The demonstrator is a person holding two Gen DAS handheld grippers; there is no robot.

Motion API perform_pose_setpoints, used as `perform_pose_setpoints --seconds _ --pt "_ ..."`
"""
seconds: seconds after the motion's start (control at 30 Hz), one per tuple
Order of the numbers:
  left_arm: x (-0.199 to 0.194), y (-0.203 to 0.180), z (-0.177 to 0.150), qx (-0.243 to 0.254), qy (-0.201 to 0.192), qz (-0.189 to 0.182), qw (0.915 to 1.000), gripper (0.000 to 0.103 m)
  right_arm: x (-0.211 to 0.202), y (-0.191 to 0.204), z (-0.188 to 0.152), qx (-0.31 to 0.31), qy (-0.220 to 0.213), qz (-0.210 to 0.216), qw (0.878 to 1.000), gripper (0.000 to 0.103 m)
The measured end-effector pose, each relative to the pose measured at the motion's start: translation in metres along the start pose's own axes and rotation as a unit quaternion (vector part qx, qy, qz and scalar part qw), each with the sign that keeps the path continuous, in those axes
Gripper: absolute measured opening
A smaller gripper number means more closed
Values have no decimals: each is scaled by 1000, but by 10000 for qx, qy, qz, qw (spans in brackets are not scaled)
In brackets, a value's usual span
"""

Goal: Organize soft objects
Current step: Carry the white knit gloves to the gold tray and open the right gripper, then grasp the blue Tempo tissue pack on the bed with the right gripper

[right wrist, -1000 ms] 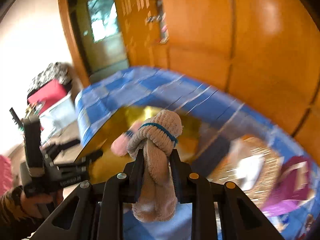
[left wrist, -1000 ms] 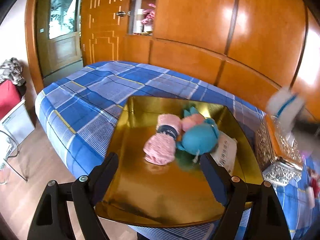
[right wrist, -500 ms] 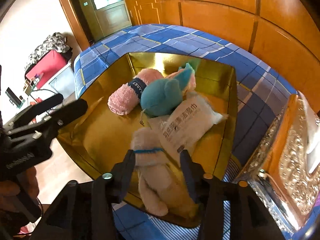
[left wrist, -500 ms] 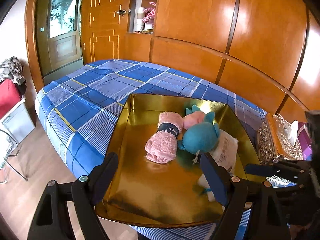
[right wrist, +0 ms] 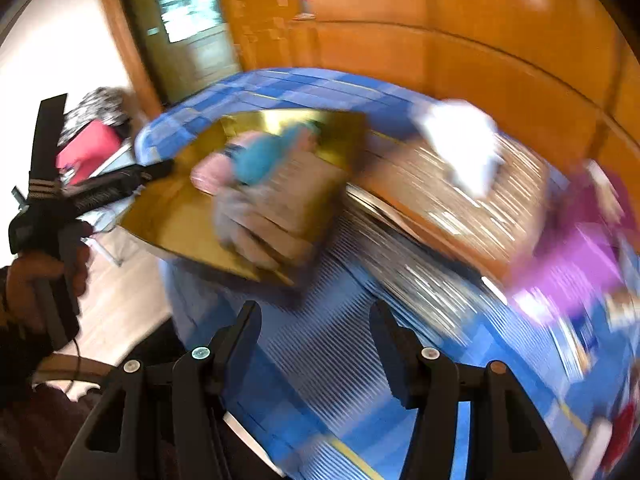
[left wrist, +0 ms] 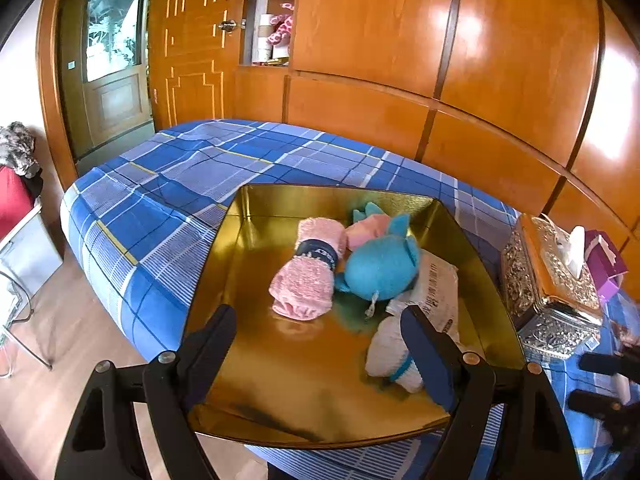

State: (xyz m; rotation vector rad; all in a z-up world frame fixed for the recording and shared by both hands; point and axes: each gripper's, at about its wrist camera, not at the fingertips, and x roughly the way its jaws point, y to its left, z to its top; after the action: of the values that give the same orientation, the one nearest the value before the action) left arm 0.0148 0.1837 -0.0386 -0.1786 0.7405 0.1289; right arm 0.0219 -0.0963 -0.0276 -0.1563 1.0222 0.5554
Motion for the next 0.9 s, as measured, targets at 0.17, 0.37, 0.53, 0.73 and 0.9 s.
perform_pose_setpoints --seconds 0.17,0.37,0.53,0.73,0.9 --pt "0 -12 -4 110 70 -99 9999 84 -27 -92 -42 917 189 -770 9926 57" --pt "-2 -30 -3 300 136 -183 9993 84 -35 -186 -45 1241 426 -1656 9774 69" --pt "-5 -43 -2 490 146 -193 9985 84 -1 -214 -25 783 1003 -1560 9795 81" --pt "-3 -50 -1 597 233 -131 9979 84 34 -223 -13 305 1429 -1552 9770 83" --pt "-3 -60 -1 720 266 -169 9969 84 51 -232 -9 230 1595 -1365 9774 77"
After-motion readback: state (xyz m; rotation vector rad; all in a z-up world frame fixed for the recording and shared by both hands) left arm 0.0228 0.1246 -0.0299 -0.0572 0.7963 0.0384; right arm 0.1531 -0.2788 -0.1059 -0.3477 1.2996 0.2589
